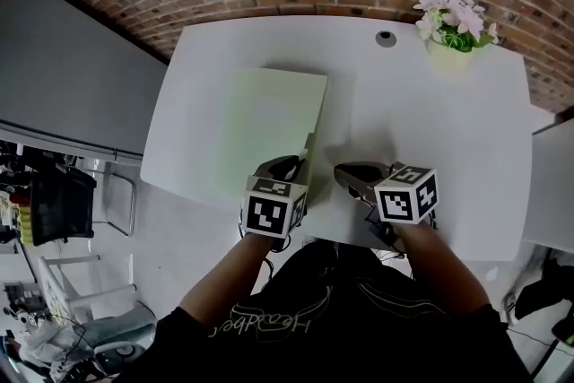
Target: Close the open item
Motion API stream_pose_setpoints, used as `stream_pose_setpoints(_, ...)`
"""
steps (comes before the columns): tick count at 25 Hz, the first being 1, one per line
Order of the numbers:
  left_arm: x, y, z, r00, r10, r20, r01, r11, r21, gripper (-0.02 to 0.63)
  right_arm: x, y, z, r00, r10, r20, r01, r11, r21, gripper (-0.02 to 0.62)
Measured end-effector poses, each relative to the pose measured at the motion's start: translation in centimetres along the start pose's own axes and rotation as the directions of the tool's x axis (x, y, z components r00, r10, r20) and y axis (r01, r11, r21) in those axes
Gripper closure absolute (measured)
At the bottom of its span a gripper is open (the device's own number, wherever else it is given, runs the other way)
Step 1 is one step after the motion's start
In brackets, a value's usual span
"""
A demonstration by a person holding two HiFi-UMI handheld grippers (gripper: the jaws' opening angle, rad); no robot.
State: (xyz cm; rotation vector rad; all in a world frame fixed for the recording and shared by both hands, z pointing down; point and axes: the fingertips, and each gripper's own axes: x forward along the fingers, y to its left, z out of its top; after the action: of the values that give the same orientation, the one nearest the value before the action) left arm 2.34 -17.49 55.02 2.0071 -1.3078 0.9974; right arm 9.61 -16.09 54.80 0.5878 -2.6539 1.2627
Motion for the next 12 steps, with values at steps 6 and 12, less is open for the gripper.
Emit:
stream_pose_setpoints(6,0.52,-0.15,-0.2,1.0,0.0,0.001,0.0,1.0,-0.004,0.558,-0.45,-0.15,-0.29,1.0,-0.003,0.003,0.003,1.0,0.004,0.592)
stream_pose_setpoints(12,0.79,-0.29,-0.64,1.0,0.013,-0.022,-0.013,1.0,0.004,0.555,-0.71,-0.04,-0.43,1.0,-0.003,0.004,0.003,1.0,0.005,0.592)
